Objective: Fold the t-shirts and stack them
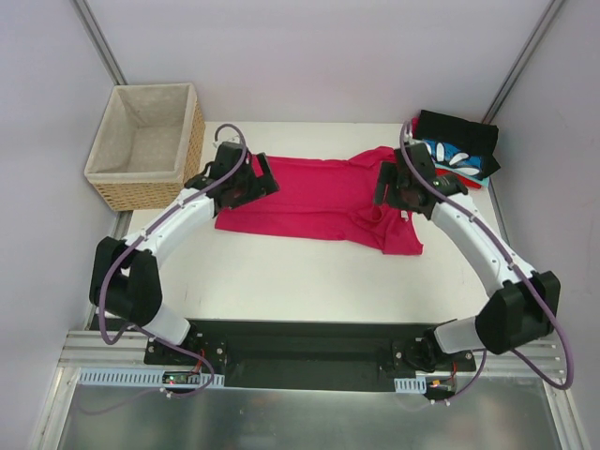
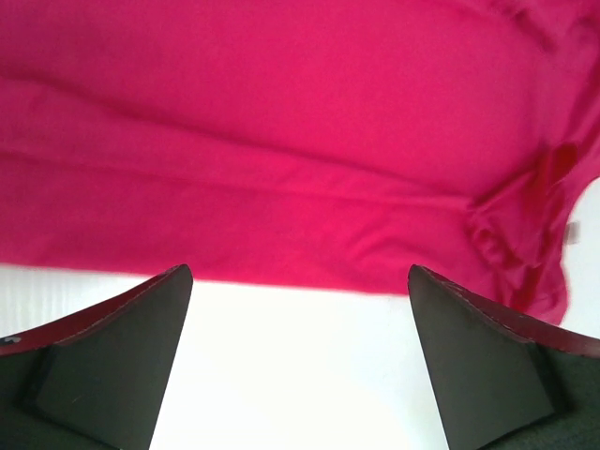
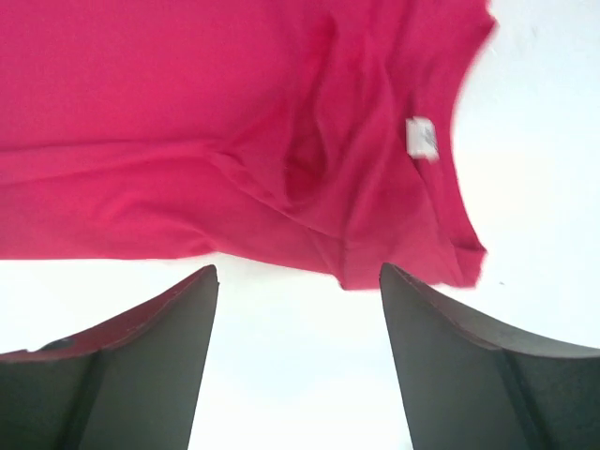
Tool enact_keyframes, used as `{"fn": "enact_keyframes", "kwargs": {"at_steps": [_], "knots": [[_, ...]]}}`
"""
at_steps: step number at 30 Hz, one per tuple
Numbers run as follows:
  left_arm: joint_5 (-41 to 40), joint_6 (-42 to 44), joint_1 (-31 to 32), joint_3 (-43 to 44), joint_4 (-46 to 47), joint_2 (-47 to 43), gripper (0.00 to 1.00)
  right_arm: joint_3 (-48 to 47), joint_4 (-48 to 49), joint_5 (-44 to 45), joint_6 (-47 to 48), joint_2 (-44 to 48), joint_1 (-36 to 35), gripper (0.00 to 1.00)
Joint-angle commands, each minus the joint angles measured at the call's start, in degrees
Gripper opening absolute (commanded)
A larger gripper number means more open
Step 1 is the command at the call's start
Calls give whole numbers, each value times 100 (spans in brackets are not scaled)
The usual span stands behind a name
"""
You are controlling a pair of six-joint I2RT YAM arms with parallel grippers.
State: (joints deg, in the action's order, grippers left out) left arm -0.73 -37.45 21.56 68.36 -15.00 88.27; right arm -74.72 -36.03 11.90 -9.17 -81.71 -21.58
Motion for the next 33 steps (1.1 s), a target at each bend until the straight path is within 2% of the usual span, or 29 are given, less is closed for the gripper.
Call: {"fn": "enact_keyframes", "kwargs": {"at_steps": [1,8,13,17,23,33], "knots": [[-111,-87,-3,-647,-169,-143,99,940,-352,488,-190,471,84,73],[-226,-25,6,-1140,392,-39,99,1592,-440,752,-472,806,154,71],[64,80,6,-904,946,409,99,1610,-519,726,-463,1008,435,69],[565,-16,6,-631,1262,919,99,1706,-650,1102,-463,1052,541,69],[794,-183,6,-569,1474,1377,99,1847,-704,1139,-595,675,743,65],[548,-122,6,-912,1483,1131,98,2023,-326,682,-718,-142,1112,51]]}}
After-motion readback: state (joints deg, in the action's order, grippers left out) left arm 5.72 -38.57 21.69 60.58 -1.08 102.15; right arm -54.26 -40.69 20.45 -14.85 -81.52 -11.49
